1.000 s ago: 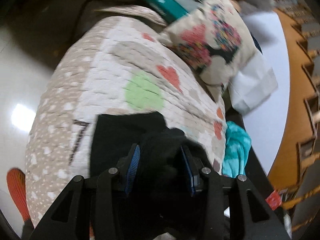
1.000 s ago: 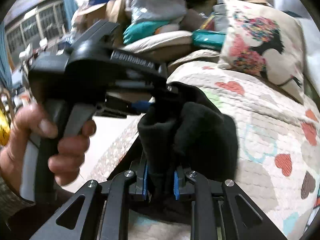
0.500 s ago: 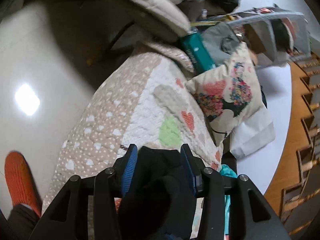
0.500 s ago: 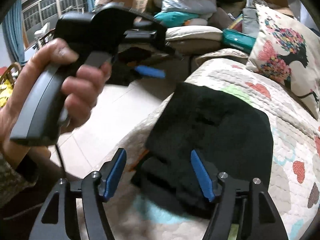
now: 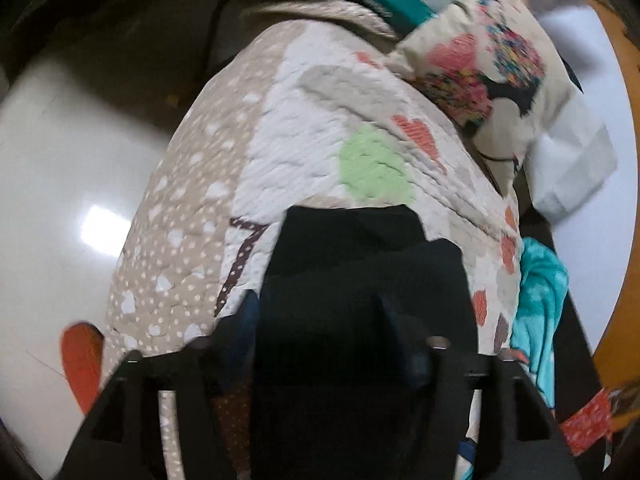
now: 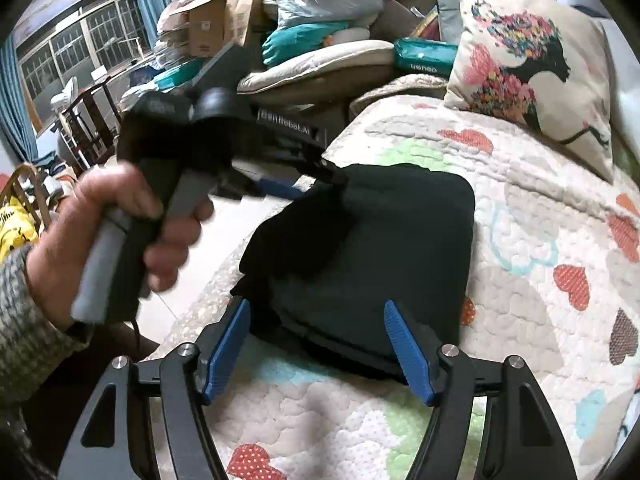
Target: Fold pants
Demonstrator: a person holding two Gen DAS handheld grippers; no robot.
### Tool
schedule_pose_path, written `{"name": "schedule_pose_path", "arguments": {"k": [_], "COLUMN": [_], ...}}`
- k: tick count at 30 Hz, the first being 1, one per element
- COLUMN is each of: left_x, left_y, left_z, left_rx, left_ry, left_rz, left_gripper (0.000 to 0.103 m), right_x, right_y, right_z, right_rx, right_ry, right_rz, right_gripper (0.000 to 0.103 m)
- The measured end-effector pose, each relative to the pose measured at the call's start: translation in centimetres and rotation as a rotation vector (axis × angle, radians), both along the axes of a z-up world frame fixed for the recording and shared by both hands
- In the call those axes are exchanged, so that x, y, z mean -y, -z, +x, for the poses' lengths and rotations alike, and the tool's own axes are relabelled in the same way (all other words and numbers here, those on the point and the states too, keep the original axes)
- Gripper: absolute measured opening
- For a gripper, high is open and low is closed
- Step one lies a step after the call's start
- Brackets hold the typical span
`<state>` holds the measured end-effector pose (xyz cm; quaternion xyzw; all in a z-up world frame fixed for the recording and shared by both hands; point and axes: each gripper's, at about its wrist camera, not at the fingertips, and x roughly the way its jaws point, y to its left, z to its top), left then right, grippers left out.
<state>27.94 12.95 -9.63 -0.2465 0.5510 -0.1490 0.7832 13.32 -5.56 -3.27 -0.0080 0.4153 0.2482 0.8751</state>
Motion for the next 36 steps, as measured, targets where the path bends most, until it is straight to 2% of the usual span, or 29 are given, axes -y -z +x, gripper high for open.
{"name": "schedule_pose_path", "arguments": {"k": [2, 4, 7, 10, 12, 14, 16, 17, 21, 25, 31, 36], "left_x": [-0.8, -1.2, -2.0, -3.5, -4.8, -6.5, -8.2, -9.0, -9.7, -9.4, -9.1, -8.0], "left_y": [-0.2, -1.7, -5.7, -9.8, -11.6, -13.0, -14.4, -15.2, -18.0, -20.1, -20.7, -20.6], "left_z": [-0.2, -1.2, -4.7, -10.8, -14.6, -18.1, -20.6, -21.8, -24.7, -27.7, -29.5, -29.3], "left_rx": [-0.011, 0.040, 0.173, 0.294, 0.316, 0.319, 0.327, 0.343, 0.394, 0.451, 0.468, 0.465], "left_ry": [-0.023, -0.030, -0.053, -0.114, -0.165, -0.246, -0.328, -0.359, -0.405, -0.402, -0.406, -0.371], "left_rz": [-0.048, -0.034, 0.073, 0.181, 0.244, 0.287, 0.269, 0.252, 0.285, 0.280, 0.290, 0.286], "left_gripper": [0.064, 0.064, 0.064, 0.064, 0.064, 0.064, 0.064, 0.064, 0.064, 0.064, 0.064, 0.064], "right_x": [-0.2, 0.2, 0.8, 1.2, 1.8, 3.0, 4.8, 5.5, 7.3, 9.4, 10.2, 9.7], "right_y": [-0.5, -1.2, -2.0, -2.9, -3.2, -3.0, -2.3, -1.6, 0.3, 0.9, 0.0, -0.3], "right_z": [-0.2, -0.3, 0.3, 2.1, 3.5, 5.0, 6.5, 7.0, 6.9, 7.1, 6.1, 5.3], "right_rx": [0.011, 0.015, -0.010, -0.016, -0.006, -0.037, -0.108, -0.129, -0.108, -0.117, -0.024, 0.002], "right_ry": [-0.011, -0.025, -0.062, -0.126, -0.121, -0.068, 0.031, 0.075, 0.189, 0.312, 0.340, 0.318], "right_rz": [-0.002, 0.023, 0.047, 0.011, -0.003, 0.046, 0.157, 0.170, 0.033, 0.007, -0.094, -0.113], "right_gripper": [0.074, 0.074, 0.074, 0.074, 0.074, 0.074, 0.074, 0.075, 0.074, 0.074, 0.074, 0.074]}}
